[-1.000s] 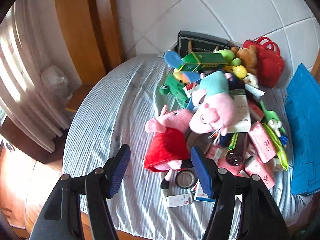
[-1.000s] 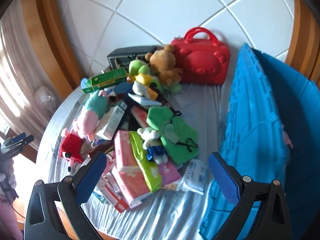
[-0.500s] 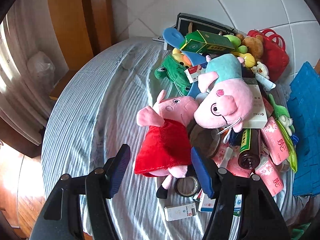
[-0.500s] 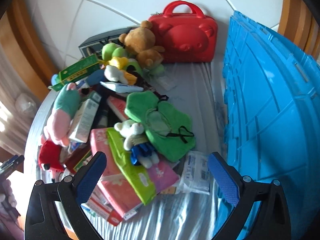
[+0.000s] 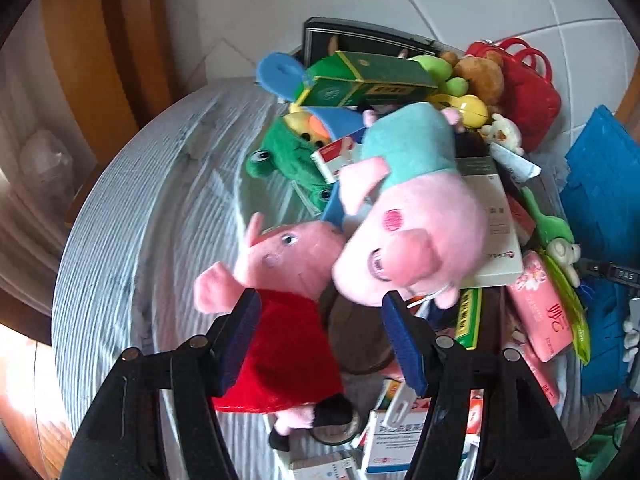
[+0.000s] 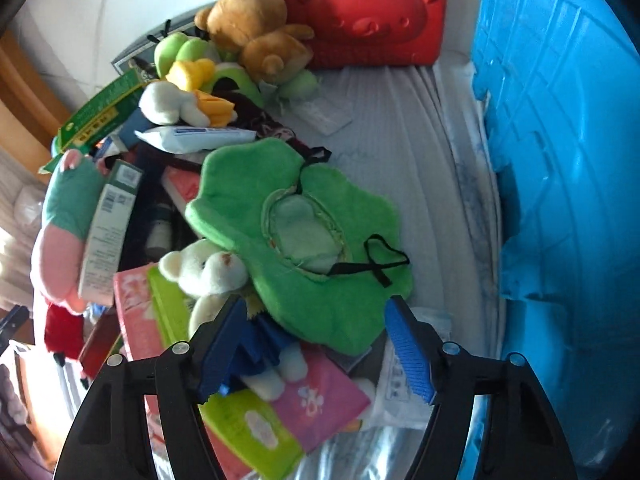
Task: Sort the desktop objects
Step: 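Grasp the green-white medicine box with the left gripper while the right grasps the green frog plush, then carry the green box and frog plush over the crate and release them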
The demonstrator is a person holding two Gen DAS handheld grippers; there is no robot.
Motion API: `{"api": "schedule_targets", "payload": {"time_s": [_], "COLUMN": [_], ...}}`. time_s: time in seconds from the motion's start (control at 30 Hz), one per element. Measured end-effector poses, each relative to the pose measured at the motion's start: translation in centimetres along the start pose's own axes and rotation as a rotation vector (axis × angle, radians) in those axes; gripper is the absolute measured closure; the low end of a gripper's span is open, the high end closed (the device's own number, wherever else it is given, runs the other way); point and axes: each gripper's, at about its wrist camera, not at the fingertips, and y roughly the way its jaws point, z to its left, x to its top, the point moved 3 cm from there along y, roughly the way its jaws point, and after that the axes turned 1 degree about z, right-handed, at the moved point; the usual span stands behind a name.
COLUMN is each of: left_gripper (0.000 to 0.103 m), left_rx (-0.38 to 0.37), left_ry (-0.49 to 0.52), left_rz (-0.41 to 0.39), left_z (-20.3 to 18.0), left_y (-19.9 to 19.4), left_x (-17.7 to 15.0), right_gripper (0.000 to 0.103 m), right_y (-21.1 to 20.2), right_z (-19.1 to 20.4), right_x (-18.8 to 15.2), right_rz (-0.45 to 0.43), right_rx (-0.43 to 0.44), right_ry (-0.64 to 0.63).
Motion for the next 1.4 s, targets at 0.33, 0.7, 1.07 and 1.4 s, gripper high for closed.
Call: {"api": "schedule_targets", "payload": {"time_s": [0.33,0.7,1.07,1.4], "left_gripper": [0.041,0.041,0.06,0.066], "left_rx": [-0.075,-0.031,-0.015,-0.113], "left_ry": [0.123,0.182,0.208,0.143], "left_rz": [-0.037,0.095,0.012,-0.167], "left_z": [-10.4,-17.7,-15.5,-13.0], "left_y": [1.6,7.6,8.1,-0.3], "left_x": [3.7,6.6,6.8,7.2], "right_gripper": [0.078,0.09,0.096,0.097], "right_y": [5.1,5.4,2.5,-9.8], "right_z": [0.1,0.1,1.6,5.2], "right_x": [0.9,1.4,2.4,3.8], "right_rz": [0.027,-0.012,-0.132,-0.4], "right_rx": [0.035,0.062,-0.013,0.011], "right_ry": [0.024,0.023,-0.056,-0.144]}}
